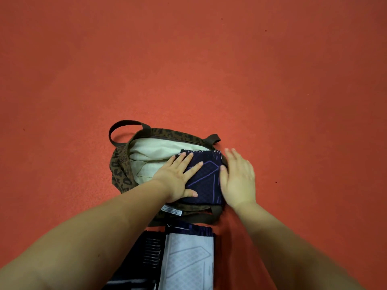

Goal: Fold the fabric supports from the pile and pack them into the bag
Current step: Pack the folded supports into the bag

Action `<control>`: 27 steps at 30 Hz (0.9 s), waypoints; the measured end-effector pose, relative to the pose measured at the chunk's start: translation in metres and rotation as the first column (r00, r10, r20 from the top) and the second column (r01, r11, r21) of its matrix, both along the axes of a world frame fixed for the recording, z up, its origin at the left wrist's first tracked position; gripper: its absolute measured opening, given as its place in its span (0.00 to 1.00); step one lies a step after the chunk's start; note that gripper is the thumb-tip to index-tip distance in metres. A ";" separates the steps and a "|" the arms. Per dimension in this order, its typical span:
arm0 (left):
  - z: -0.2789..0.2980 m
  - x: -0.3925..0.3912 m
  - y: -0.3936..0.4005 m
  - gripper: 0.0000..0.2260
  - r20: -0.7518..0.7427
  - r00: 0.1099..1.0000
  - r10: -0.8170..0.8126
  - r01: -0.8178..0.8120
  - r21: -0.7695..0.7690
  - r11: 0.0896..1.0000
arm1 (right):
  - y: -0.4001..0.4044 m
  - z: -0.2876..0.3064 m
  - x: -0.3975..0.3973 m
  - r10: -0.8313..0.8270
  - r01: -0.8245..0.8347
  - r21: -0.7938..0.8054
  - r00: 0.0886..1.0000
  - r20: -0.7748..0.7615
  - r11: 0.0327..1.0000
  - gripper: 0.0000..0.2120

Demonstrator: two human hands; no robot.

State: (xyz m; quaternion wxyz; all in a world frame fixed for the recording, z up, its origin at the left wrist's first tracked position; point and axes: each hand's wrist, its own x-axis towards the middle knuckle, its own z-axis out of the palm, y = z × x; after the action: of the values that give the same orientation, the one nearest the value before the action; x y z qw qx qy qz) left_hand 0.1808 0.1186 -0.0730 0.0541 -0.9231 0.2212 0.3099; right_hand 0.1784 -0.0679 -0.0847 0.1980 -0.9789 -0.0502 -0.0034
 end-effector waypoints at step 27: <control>0.014 0.012 -0.040 0.35 -0.005 1.000 -0.022 0.022 -0.119 0.993 | -0.002 0.030 0.006 -0.236 0.247 0.081 0.963 -0.127 0.966 0.08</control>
State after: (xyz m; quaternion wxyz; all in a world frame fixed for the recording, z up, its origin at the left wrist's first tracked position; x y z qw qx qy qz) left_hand 0.1925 0.0788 -0.0590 0.0016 -0.9213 0.2497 0.2982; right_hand 0.1840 -0.0698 -0.0550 0.2455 -0.9656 0.0816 0.0270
